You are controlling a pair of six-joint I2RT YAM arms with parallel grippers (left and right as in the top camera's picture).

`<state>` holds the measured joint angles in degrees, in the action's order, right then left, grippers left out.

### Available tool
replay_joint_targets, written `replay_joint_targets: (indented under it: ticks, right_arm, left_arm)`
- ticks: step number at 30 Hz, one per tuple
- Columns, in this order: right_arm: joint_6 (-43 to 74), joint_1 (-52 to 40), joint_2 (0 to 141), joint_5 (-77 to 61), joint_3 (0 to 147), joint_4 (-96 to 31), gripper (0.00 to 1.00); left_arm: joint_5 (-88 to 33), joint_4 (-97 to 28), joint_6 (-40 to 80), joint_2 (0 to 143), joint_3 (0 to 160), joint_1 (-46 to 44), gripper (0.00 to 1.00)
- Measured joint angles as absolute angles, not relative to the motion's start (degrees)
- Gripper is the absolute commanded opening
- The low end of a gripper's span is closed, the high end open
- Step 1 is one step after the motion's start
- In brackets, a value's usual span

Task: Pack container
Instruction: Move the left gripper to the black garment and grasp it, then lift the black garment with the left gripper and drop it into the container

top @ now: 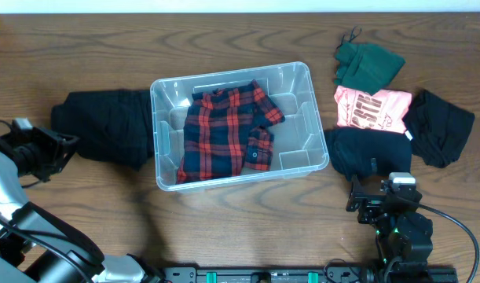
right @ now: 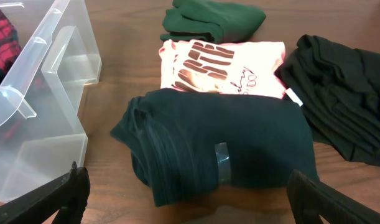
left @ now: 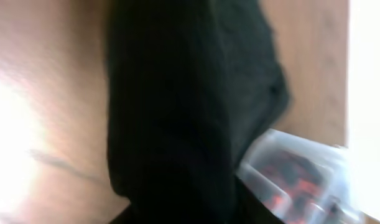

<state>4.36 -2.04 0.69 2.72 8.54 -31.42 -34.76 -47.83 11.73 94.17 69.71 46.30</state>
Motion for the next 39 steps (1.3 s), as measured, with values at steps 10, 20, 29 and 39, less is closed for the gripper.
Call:
replay_joint_targets:
  ticks: [10, 20, 29, 39]
  right_arm:
    - [4.36, -2.04, 0.69, 2.74, 8.54, -31.42, 0.99]
    - [4.36, -2.04, 0.69, 2.74, 8.54, -31.42, 0.99]
    - [4.34, -2.04, 0.69, 2.74, 8.54, -31.42, 0.99]
    - [4.36, -2.04, 0.69, 2.72, 8.54, -31.42, 0.99]
  left_arm:
    - [-14.96, -39.48, 10.96, 94.24, 69.45, 49.08, 0.58]
    - [-23.86, -31.35, -2.70, 104.97, 69.17, 49.08, 0.85]
    - [-35.31, -28.45, -13.02, 112.90, 68.97, 49.21, 0.83]
    - [-41.76, -30.20, -14.96, 115.83, 69.14, 49.84, 0.06]
